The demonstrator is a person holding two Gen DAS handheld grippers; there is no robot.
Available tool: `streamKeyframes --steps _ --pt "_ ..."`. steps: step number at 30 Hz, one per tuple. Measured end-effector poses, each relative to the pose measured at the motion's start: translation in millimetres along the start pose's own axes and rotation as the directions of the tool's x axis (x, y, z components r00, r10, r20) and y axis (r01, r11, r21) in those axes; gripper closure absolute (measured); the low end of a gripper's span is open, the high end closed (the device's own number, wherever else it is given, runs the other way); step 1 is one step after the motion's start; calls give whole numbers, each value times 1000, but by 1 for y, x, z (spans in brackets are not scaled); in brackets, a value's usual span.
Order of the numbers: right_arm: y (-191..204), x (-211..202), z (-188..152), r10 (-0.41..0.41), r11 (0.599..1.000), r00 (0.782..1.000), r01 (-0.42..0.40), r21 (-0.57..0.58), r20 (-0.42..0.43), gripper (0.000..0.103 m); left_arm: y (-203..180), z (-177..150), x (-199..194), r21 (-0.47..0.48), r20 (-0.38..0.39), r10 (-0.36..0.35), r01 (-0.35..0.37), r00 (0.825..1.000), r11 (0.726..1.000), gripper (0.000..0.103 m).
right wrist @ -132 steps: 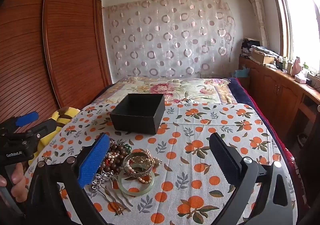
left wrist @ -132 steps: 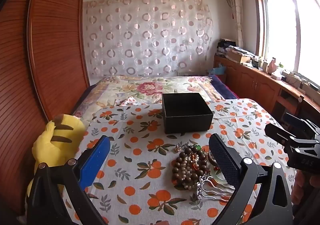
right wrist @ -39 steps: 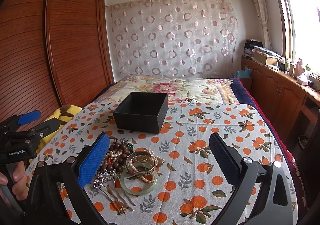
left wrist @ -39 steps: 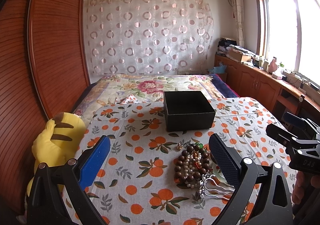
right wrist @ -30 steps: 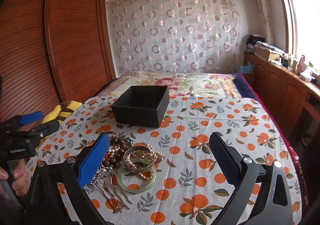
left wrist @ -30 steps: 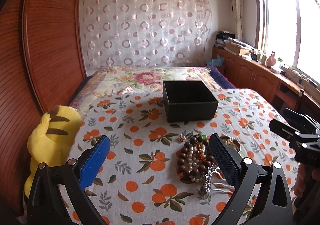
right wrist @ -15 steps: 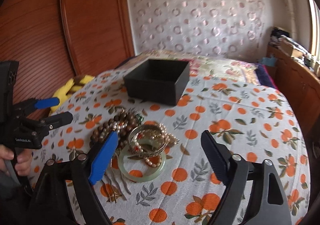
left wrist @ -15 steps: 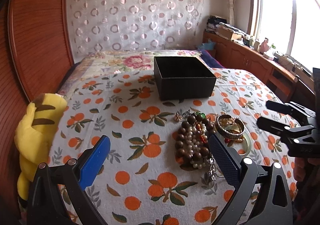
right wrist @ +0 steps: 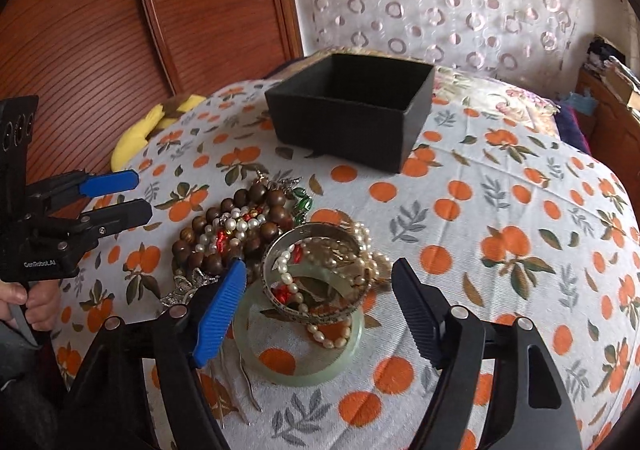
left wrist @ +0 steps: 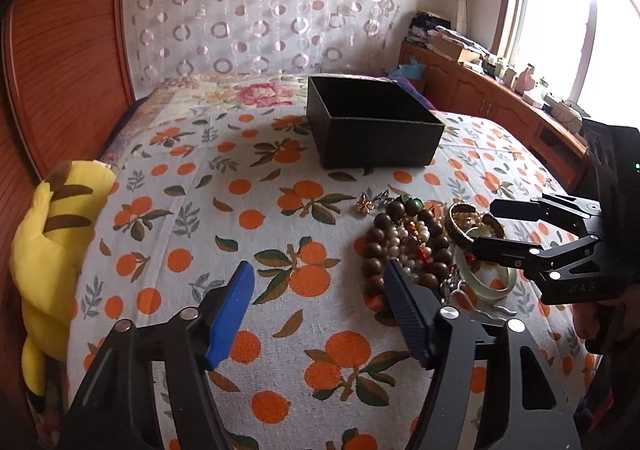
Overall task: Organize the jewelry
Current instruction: 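Move both grippers down toward the jewelry pile, then grasp the silver bangle with the right gripper while the left gripper grasps the brown wooden bead strand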
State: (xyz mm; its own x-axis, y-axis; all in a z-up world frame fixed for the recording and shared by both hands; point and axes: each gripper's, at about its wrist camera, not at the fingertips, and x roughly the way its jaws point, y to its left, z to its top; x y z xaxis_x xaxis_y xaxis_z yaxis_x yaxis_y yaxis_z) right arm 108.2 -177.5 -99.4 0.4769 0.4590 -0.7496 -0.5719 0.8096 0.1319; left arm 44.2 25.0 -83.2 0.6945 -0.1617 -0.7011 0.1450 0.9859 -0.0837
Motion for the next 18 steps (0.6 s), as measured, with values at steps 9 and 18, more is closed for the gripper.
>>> streamKeyframes --steps 9,18 --pt "1 13 5 -6 1000 999 5 -25 -39 38 -2 1 19 6 -61 -71 71 996 997 59" --pt "0 -2 -1 2 1000 1000 -2 -25 -6 43 -9 12 40 22 -107 -124 127 987 992 75"
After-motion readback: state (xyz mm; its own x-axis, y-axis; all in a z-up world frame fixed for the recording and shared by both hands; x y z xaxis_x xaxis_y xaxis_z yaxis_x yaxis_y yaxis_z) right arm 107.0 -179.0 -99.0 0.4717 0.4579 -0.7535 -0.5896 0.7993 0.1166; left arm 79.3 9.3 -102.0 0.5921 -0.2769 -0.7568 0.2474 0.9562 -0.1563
